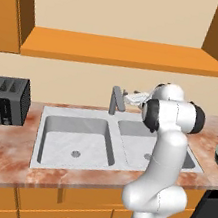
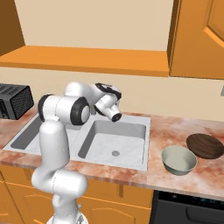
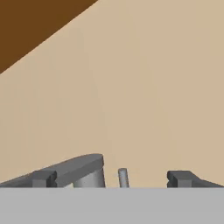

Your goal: Rinse each bowl for a few seconds and place them down in the sink or on the counter.

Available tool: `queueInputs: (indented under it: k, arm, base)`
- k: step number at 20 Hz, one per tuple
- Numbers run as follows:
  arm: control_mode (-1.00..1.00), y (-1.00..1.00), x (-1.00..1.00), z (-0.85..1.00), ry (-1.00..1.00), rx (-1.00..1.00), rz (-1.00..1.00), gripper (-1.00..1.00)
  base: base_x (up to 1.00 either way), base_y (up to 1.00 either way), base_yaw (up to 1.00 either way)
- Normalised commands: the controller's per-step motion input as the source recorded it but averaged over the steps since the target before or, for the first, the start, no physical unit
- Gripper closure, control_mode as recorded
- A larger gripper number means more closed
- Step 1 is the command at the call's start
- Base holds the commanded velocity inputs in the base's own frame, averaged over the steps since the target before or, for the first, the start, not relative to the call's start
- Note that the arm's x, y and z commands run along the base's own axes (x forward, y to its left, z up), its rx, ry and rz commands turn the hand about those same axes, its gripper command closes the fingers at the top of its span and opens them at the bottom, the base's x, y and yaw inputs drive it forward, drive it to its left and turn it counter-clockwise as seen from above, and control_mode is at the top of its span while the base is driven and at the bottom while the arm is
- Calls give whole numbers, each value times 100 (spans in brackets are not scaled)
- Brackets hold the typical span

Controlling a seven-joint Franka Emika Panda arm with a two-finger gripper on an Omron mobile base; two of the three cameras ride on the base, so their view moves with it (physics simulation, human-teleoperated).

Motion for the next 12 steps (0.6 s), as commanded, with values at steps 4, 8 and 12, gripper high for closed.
queueInputs:
  k: [4, 8, 12]
  arm:
    - [-100, -23, -30, -57, -2, 2, 13, -100]
    - [-100, -14, -16, -62, 0, 1, 12, -100]
    - [-100, 13, 23, -32, -3, 0, 0, -100]
  base:
    - [0, 0, 0]
    - [0, 0, 0]
    - [0, 0, 0]
